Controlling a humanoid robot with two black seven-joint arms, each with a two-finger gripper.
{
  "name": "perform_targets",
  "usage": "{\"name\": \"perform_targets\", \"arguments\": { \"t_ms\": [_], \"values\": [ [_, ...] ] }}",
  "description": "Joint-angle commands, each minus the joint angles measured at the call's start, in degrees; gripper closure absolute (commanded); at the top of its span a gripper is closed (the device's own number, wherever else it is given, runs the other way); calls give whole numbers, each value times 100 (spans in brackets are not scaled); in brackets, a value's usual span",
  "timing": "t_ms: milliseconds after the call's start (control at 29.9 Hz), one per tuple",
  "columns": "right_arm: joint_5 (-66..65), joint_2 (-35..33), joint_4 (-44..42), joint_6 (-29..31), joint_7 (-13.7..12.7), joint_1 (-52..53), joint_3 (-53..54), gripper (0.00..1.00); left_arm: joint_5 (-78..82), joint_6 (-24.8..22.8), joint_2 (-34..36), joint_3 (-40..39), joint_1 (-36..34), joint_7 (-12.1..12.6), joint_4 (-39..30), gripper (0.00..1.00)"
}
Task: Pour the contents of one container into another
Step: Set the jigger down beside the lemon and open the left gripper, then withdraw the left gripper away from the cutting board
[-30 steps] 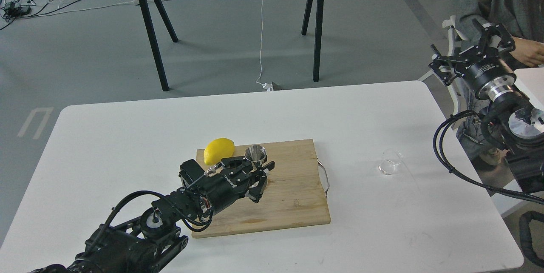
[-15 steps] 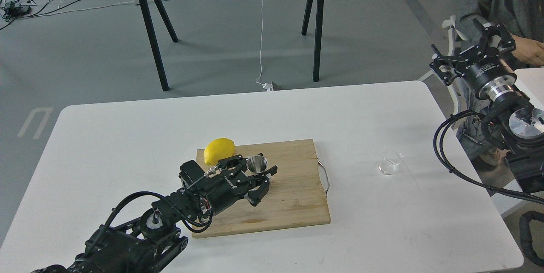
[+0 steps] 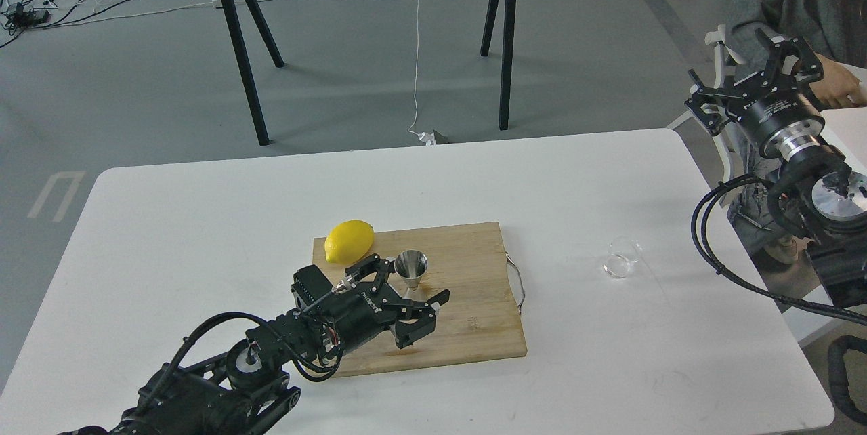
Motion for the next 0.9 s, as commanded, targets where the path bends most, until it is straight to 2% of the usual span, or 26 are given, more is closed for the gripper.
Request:
{"name": "perform_targets", "arguments": {
  "t_ms": [0,869],
  "values": [
    [9,-1,0,0,0,-1,14,1,0,0,0,-15,9,0,36,2],
    [9,-1,9,0,0,8,32,1,0,0,158,-112,290,0,1,2]
  ]
}}
